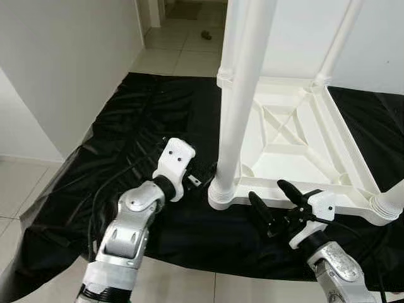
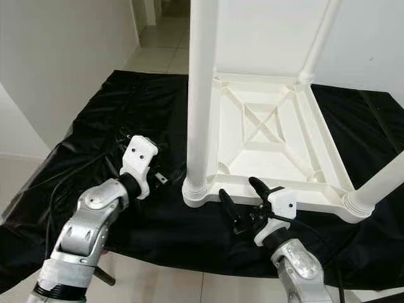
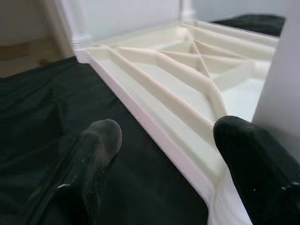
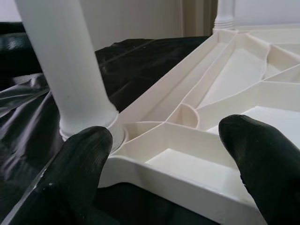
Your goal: Building children table
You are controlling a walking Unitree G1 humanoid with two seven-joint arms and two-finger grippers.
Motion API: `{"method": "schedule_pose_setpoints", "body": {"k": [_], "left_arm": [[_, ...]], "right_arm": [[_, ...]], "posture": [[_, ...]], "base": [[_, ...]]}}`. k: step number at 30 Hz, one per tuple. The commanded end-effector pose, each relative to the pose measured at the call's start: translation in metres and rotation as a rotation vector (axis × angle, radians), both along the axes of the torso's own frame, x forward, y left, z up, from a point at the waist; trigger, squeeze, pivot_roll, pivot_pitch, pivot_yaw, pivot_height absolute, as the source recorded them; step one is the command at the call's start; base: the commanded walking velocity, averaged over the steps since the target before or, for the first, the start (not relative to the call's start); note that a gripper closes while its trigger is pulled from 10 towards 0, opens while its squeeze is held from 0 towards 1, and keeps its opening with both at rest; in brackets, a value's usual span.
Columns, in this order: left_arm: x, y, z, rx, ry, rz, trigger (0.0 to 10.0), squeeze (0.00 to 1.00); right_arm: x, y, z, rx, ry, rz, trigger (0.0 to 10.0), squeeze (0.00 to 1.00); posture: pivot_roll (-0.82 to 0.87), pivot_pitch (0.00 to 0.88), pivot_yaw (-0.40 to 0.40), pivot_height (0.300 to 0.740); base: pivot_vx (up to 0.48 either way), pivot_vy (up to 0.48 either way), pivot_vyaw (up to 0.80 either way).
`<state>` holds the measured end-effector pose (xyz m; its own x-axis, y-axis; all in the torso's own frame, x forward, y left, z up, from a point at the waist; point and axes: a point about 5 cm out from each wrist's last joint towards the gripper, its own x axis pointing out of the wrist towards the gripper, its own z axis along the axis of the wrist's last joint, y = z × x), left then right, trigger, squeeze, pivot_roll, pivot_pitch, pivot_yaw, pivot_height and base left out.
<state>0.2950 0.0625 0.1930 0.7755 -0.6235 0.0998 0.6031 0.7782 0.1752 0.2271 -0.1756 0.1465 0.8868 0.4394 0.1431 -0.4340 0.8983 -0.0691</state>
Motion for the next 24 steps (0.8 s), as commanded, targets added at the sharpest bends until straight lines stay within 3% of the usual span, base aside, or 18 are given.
{"method": "schedule_pose_setpoints", "body": {"k": [1, 5, 9, 13, 15, 22, 24], "left_arm": [[-0.004, -0.009, 0.005, -0.015, -0.009, -0.045, 10.0, 0.00], [-0.012, -0.029, 0.008, -0.017, -0.026, -0.137, 10.0, 0.00], [-0.019, -0.043, 0.010, -0.014, -0.037, -0.208, 10.0, 0.00], [-0.020, -0.046, 0.011, -0.015, -0.040, -0.224, 10.0, 0.00], [-0.022, -0.053, 0.012, -0.003, -0.054, -0.246, 10.0, 0.00], [-0.023, -0.055, 0.010, 0.013, -0.053, -0.249, 10.0, 0.00], [-0.023, -0.054, 0.005, 0.033, -0.049, -0.242, 10.0, 0.00]], "right_arm": [[-0.002, 0.003, -0.001, 0.003, 0.018, 0.032, 10.0, 0.00], [-0.003, 0.010, -0.002, -0.015, 0.064, 0.176, 10.0, 0.00], [0.002, 0.013, -0.002, -0.028, 0.075, 0.235, 10.0, 0.00], [0.006, 0.015, -0.002, -0.038, 0.065, 0.243, 10.0, 0.00], [0.018, 0.021, 0.000, -0.045, 0.040, 0.249, 10.0, 0.00], [0.034, 0.030, 0.003, -0.040, 0.004, 0.217, 10.0, 0.00], [0.044, 0.042, 0.003, -0.013, 0.001, 0.197, 10.0, 0.00]], "posture": [[-0.04, 0.105, 0.036, 0.740], [-0.03, 0.097, 0.031, 0.740], [-0.02, 0.093, 0.029, 0.740], [-0.02, 0.090, 0.027, 0.740], [-0.01, 0.088, 0.023, 0.740], [0.00, 0.087, 0.016, 0.740], [0.01, 0.086, 0.009, 0.740]], "base": [[0.000, 0.000, 0.00], [0.000, 0.000, 0.00], [0.000, 0.000, 0.00], [0.000, 0.000, 0.00], [0.000, 0.000, 0.00], [0.000, 0.000, 0.00], [0.000, 0.000, 0.00]]}}
